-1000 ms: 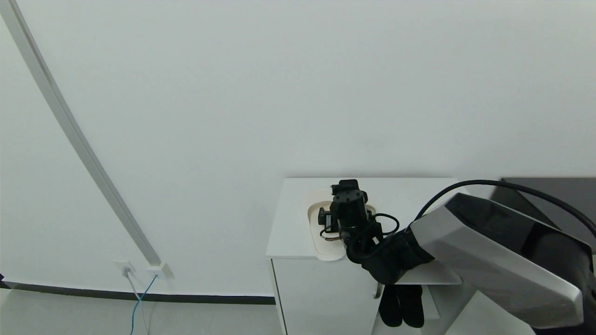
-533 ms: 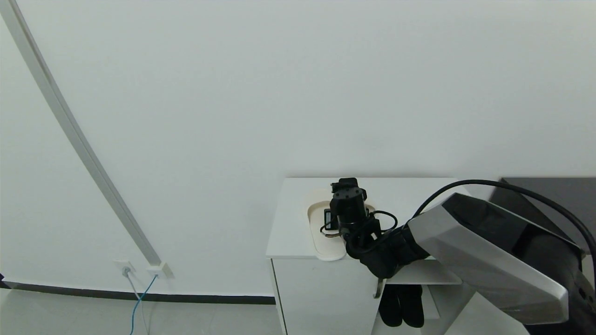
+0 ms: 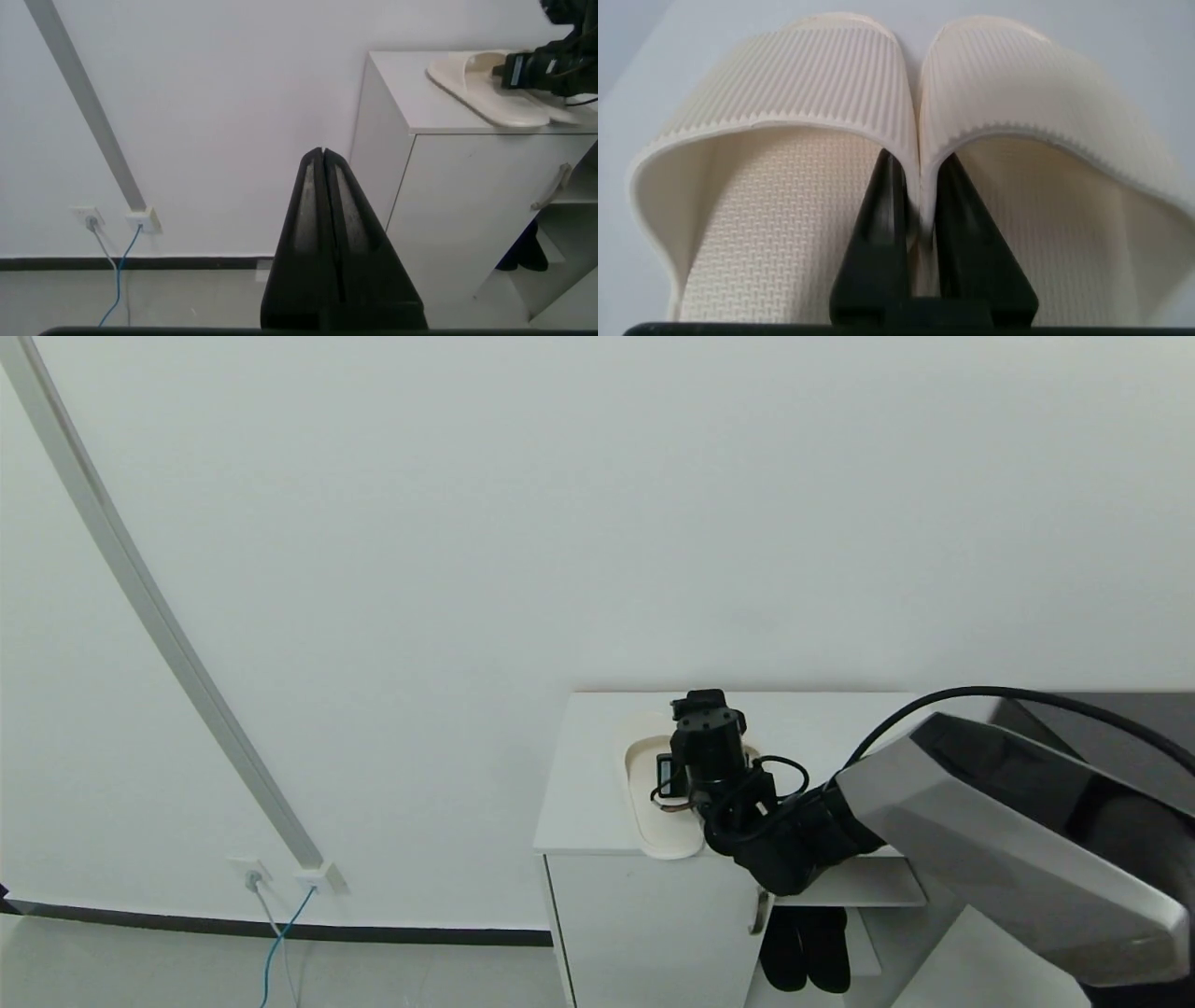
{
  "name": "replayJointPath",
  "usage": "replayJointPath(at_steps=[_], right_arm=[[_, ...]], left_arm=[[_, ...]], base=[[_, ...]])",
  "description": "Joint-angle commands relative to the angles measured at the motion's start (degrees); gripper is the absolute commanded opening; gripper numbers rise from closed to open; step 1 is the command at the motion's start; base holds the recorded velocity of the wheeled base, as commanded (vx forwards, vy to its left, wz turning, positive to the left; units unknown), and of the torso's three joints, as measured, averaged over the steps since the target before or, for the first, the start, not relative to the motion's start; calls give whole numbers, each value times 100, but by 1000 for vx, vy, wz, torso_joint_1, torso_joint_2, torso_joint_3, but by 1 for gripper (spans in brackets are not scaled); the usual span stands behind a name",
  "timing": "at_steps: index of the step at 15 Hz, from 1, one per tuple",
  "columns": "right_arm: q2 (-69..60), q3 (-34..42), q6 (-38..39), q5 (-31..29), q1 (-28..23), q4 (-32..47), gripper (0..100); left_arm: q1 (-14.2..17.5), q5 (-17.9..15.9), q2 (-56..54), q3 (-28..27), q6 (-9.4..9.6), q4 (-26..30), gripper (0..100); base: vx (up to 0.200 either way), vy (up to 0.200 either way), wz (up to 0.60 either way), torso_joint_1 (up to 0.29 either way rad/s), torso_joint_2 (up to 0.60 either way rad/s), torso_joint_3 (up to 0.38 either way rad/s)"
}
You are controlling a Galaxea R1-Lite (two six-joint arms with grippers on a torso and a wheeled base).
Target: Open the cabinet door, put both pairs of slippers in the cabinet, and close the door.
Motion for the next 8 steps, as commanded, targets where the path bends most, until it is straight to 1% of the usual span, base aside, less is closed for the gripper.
replayJointPath(at_steps=[1,2,3,4,6,7,8], right_arm=[[-1070,851,-18,241,43,-13,0],[-1510,1299,-88,408,43,-22,0],[-1756,1563,-132,531,43,-57,0],[-2441,2372,-273,961,43,-268,0],[-3347,3444,-624,1735,43,-514,0],[-3725,3831,-677,2104,69,-549,0],[-4050,4130,-677,2341,131,-549,0]], left_arm=[[-1,11,7,1,-4,-1,0],[-1,2,7,1,-4,-1,0],[-1,2,7,1,-4,-1,0],[-1,11,7,1,-4,-1,0],[-1,2,7,1,-4,-1,0],[-1,2,7,1,-4,-1,0],[-1,2,7,1,-4,-1,0]], base=[[0,0,0,0,0,0],[0,0,0,0,0,0],[0,0,0,0,0,0],[0,0,0,0,0,0],[0,0,0,0,0,0],[0,0,0,0,0,0],[0,0,0,0,0,0]])
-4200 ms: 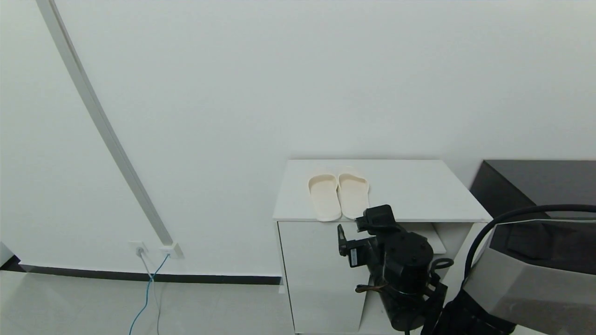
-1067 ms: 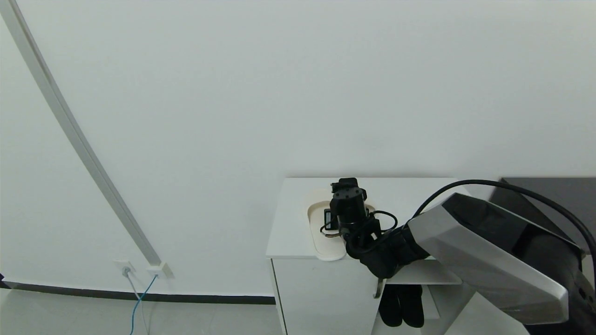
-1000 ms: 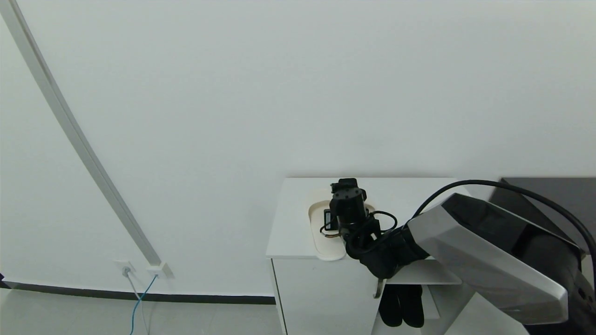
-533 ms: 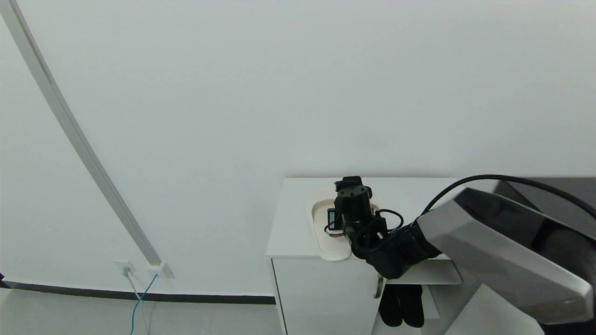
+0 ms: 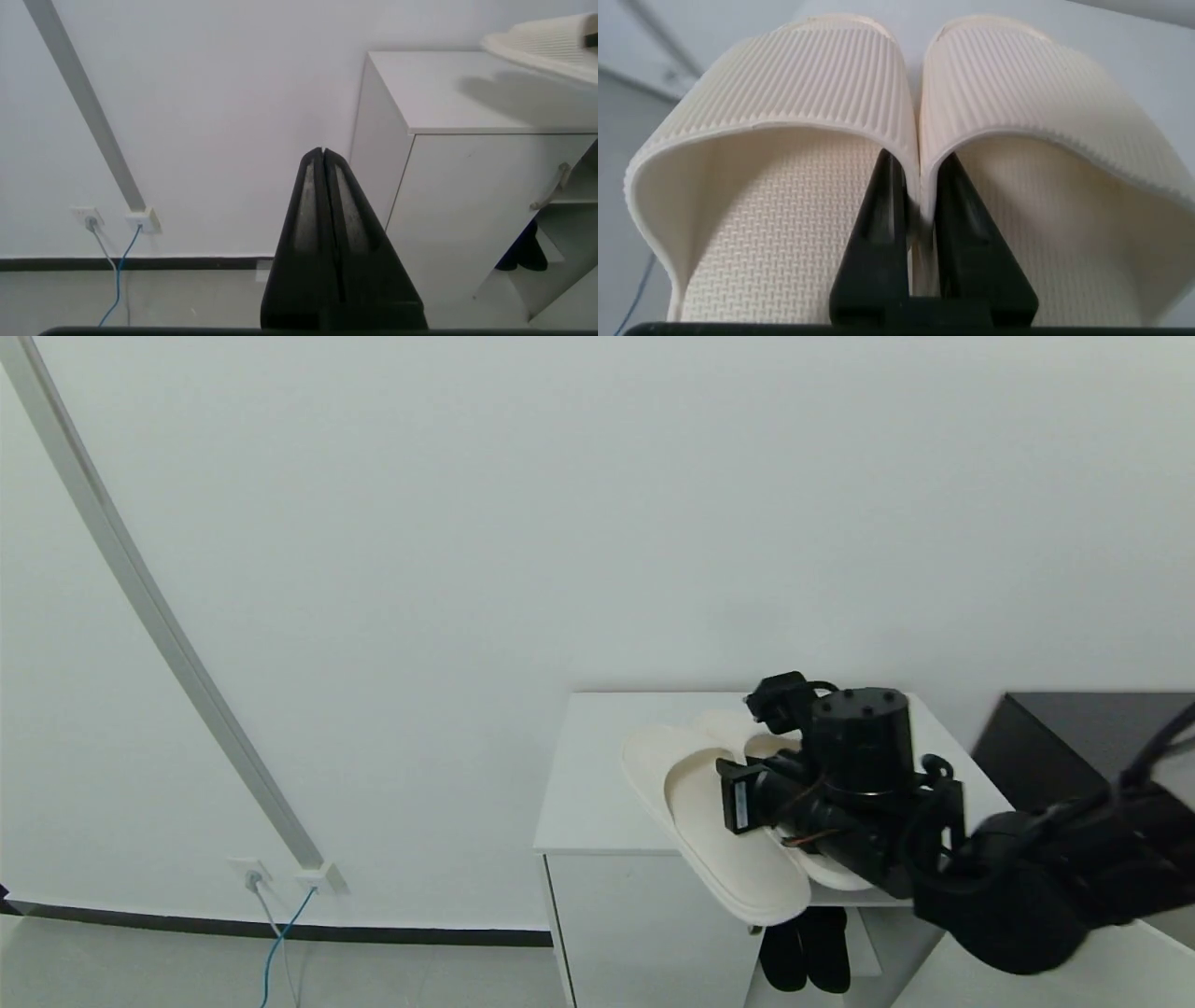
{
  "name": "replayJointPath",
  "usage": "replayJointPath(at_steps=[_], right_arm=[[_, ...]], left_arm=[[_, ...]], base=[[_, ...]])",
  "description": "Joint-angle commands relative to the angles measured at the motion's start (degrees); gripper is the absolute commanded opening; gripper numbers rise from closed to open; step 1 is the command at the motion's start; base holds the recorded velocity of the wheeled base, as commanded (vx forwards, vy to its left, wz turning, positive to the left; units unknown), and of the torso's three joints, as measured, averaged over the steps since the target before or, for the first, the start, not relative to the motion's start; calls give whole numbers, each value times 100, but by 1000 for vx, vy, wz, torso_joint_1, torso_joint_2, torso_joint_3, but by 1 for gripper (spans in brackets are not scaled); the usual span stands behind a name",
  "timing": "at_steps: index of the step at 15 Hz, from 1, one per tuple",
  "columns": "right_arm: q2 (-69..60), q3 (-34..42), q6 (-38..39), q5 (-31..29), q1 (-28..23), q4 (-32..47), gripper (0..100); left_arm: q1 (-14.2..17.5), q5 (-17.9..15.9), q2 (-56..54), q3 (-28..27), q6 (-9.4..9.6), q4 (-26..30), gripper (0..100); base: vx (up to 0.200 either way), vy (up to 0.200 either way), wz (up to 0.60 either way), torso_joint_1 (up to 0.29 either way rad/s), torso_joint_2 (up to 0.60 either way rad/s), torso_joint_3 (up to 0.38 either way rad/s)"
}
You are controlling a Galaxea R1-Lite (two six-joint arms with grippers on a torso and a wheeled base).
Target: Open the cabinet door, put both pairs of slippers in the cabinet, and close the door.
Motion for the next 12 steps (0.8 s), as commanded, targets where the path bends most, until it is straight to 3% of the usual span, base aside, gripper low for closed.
replayJointPath(at_steps=[1,4,5,7,9,12], right_arm=[[-1233,860,-115,519,100,-92,0],[-1954,1431,-150,1275,126,-92,0],[-1980,1458,-229,1354,108,-101,0],[-1962,1792,-1205,1512,38,-479,0],[-1875,2011,-1337,1697,38,-998,0],[-1839,2020,-1319,1697,38,-1015,0]], left_arm=[[2,2,7,1,-2,-1,0],[2,11,7,9,7,-1,0],[2,11,7,9,16,-1,0],[2,20,7,1,7,-1,0],[2,20,7,9,7,-1,0],[2,20,7,9,7,-1,0]], base=[[0,0,0,0,0,0],[0,0,0,0,0,0],[0,0,0,0,0,0],[0,0,0,0,0,0],[0,0,0,0,0,0],[0,0,0,0,0,0]])
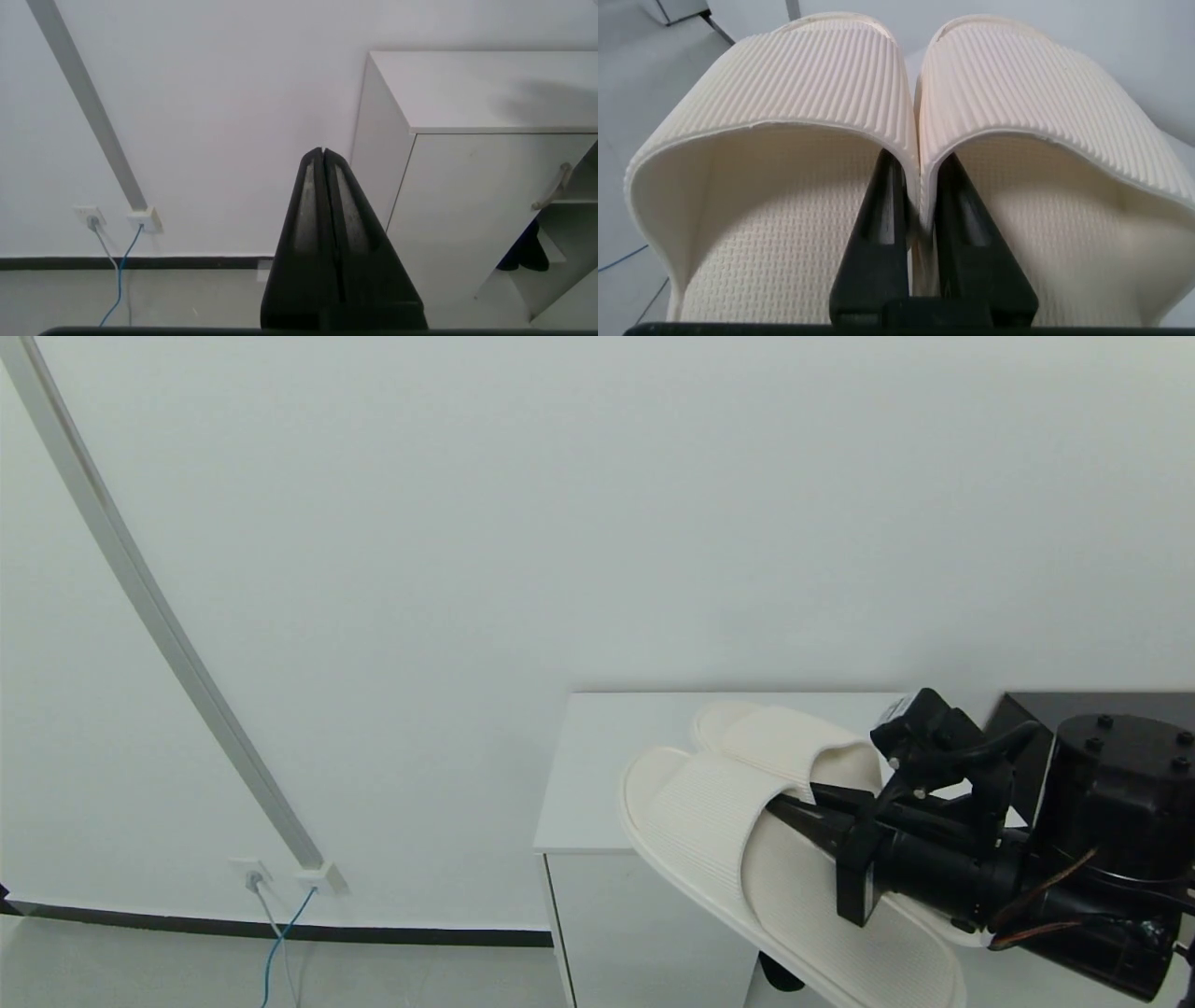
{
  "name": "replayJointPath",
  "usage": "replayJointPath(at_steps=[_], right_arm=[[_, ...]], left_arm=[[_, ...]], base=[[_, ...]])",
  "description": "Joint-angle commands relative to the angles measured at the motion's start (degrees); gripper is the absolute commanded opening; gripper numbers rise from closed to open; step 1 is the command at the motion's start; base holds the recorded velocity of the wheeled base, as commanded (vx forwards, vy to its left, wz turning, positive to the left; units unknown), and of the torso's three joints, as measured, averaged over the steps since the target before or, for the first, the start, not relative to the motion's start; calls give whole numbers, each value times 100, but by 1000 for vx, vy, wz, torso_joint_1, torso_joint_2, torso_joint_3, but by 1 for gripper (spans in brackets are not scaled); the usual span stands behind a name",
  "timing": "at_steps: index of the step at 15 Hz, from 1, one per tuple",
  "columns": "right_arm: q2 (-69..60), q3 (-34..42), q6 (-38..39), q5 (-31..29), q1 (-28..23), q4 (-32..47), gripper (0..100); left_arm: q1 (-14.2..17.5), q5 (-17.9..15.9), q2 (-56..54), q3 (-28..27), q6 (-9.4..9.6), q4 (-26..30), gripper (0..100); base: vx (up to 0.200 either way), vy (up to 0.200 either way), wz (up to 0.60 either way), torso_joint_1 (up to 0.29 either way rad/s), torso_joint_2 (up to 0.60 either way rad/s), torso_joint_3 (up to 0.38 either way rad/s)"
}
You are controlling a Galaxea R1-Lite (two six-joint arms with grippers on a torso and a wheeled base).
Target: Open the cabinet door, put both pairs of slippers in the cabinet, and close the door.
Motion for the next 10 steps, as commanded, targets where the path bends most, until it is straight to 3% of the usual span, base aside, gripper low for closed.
replayJointPath(at_steps=[1,2,10], right_arm=[[29,13,1,6,2,9,0],[29,22,10,15,2,9,0],[91,93,36,15,10,9,0]], left_arm=[[4,1,7,1,-4,-1,0],[4,1,7,-8,-13,-1,0],[4,1,7,1,-22,-1,0]], base=[[0,0,0,0,0,0],[0,0,0,0,0,0],[-200,0,0,3,2,3]])
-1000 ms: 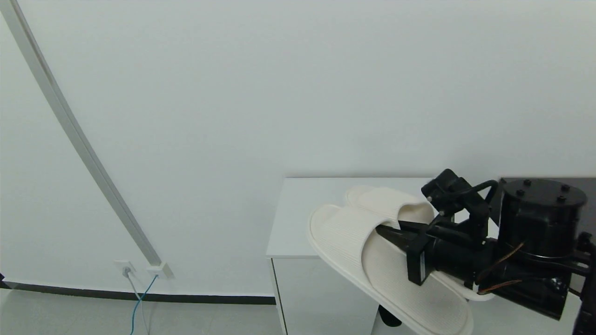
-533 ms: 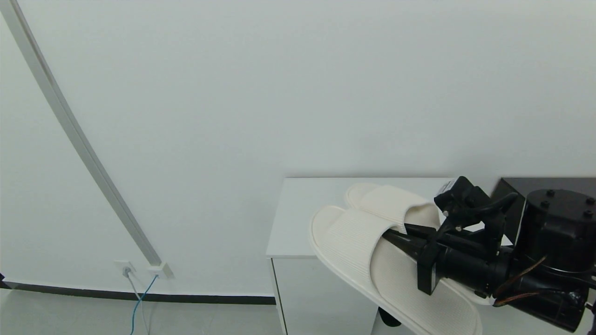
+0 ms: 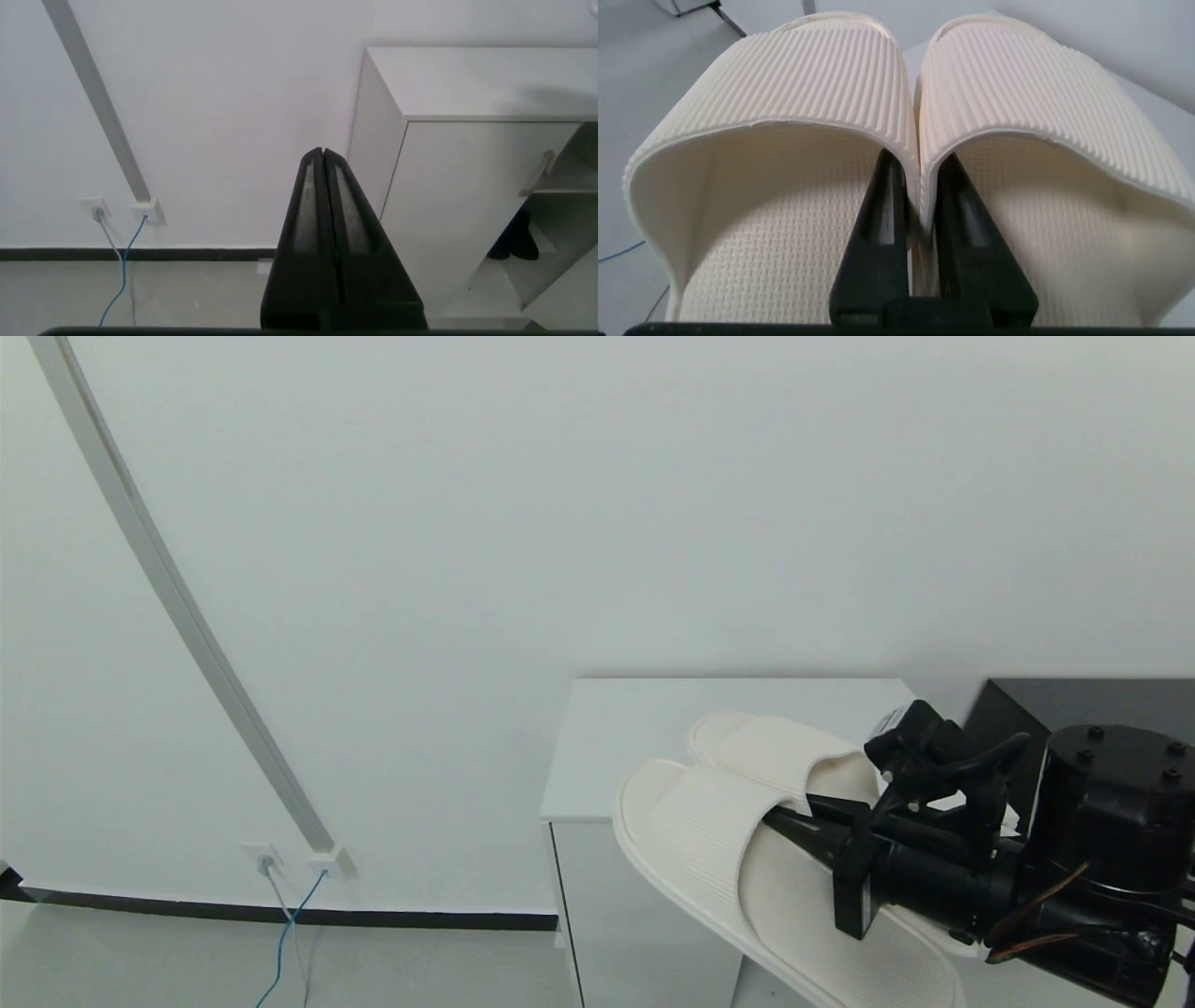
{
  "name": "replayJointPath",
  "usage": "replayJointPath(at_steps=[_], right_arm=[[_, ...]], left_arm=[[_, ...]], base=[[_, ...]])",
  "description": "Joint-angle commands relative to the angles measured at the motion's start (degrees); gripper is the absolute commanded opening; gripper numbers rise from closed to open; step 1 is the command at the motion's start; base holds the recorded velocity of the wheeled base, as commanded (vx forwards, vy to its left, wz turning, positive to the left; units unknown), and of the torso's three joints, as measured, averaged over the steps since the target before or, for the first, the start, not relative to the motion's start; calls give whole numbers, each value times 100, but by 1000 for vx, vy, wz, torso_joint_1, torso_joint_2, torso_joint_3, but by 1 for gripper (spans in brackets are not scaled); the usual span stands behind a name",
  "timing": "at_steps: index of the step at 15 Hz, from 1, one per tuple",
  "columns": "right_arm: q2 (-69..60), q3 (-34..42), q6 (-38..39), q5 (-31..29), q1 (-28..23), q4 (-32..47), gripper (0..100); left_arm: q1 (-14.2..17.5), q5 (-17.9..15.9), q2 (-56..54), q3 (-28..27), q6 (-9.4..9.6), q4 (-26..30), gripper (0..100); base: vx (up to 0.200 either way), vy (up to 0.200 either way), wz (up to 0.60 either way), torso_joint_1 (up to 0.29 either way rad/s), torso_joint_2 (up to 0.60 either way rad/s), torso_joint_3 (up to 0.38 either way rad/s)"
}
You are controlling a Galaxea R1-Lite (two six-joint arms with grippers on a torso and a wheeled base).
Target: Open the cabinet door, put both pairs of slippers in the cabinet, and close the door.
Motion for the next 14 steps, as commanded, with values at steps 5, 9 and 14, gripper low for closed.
replayJointPath(at_steps=[5,9,14], right_arm=[[-6,144,-2,-1,-3,-19,0],[-6,153,-2,8,6,-11,0],[73,170,7,-1,67,-2,0]], left_arm=[[4,6,7,3,-11,2,0],[4,6,7,3,-11,2,0],[4,6,7,3,-2,2,0]], base=[[-80,0,0,-1,1,2],[0,0,0,0,0,0],[0,0,0,0,0,0]])
